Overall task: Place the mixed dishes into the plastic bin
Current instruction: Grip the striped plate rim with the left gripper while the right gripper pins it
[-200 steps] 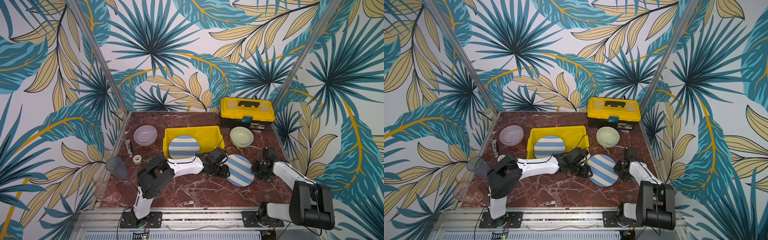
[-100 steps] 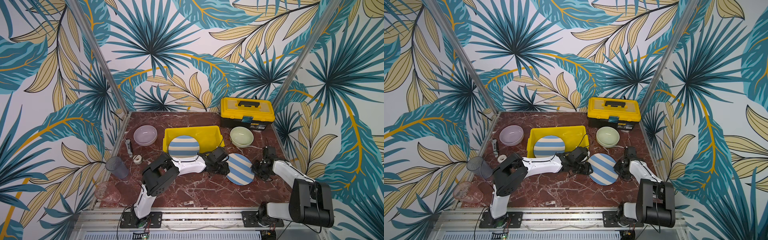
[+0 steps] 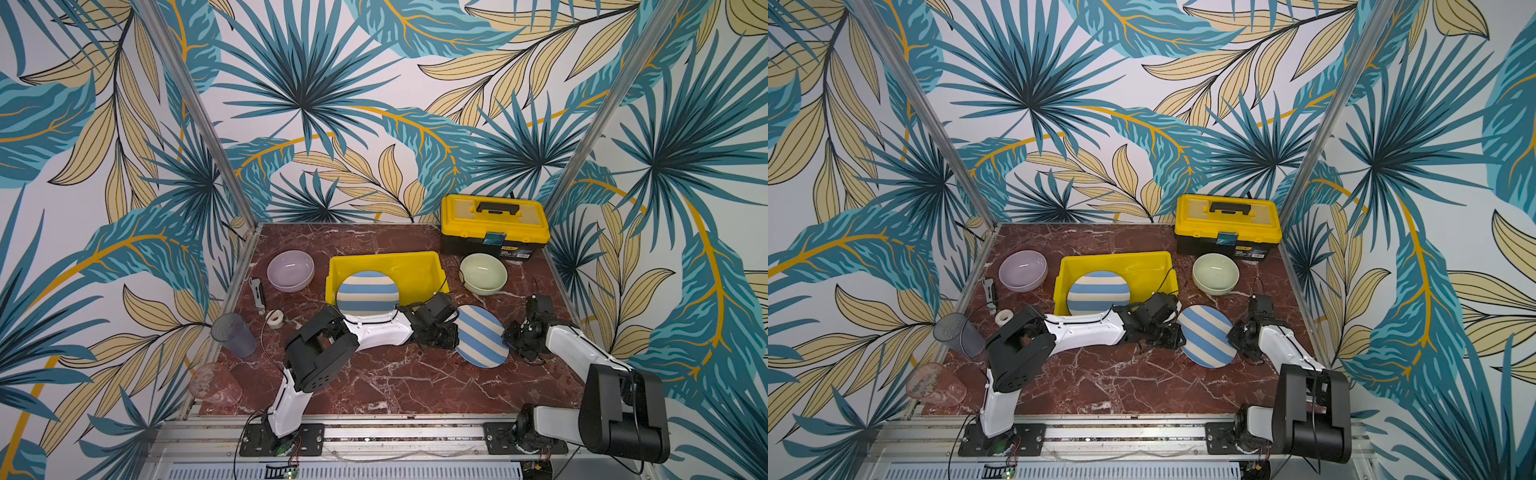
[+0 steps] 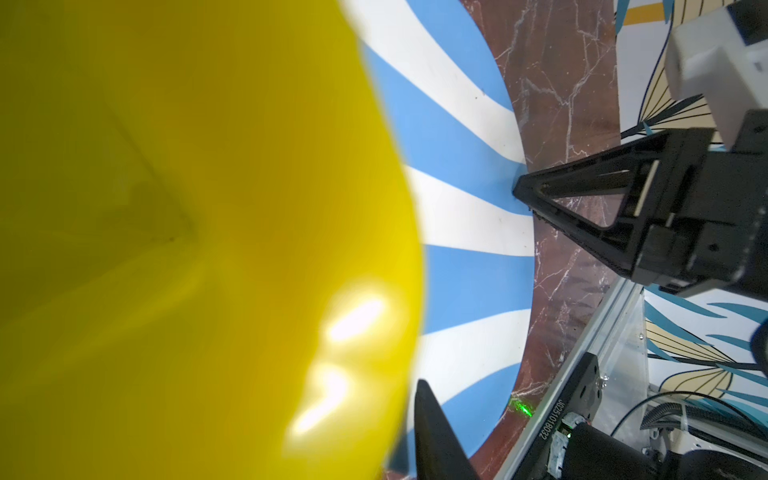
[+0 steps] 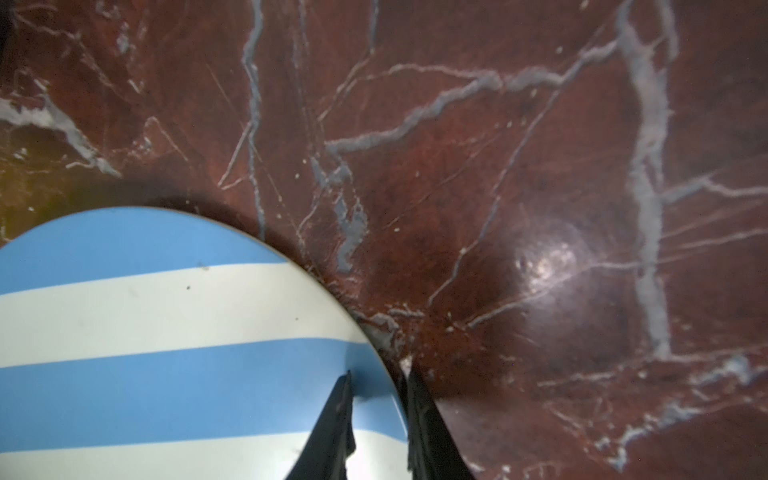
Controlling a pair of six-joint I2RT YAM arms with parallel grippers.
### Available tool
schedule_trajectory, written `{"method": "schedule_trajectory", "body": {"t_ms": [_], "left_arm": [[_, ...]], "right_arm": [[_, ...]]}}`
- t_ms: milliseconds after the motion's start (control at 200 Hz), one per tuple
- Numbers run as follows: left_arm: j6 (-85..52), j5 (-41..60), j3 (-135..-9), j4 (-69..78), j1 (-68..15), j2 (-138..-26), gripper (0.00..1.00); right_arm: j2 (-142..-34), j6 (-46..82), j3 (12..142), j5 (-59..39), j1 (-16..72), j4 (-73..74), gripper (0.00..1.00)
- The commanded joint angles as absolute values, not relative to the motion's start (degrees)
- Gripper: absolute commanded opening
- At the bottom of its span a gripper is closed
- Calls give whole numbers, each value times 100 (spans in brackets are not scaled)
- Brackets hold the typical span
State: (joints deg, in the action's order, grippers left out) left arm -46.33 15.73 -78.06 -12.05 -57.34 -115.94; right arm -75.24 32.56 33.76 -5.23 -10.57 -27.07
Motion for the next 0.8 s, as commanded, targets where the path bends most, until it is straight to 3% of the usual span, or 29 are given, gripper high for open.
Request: {"method": "schedule_trajectory", "body": {"t_ms": [0,155,501,796], "left_arm": [[-4555,2047,-8121,-558,-5940,-11404,27],[-4610,2098,-8221,-422,-5973,-11407,26],[-4737,2049,-8380,-412,-5971,-11448,14],[-4766,2000,-8245,-692,-5817,-10952,6]], "right_arm": [[-7717,3361,2997,-887,-1028,-3126,26],[-7699,3355,2963,-931,-1028,-3104,26],[-7624,3332,2927,-1002,-1027,-3041,26],[-6460,3320,3260,-879,-1028,-3309,47]]}}
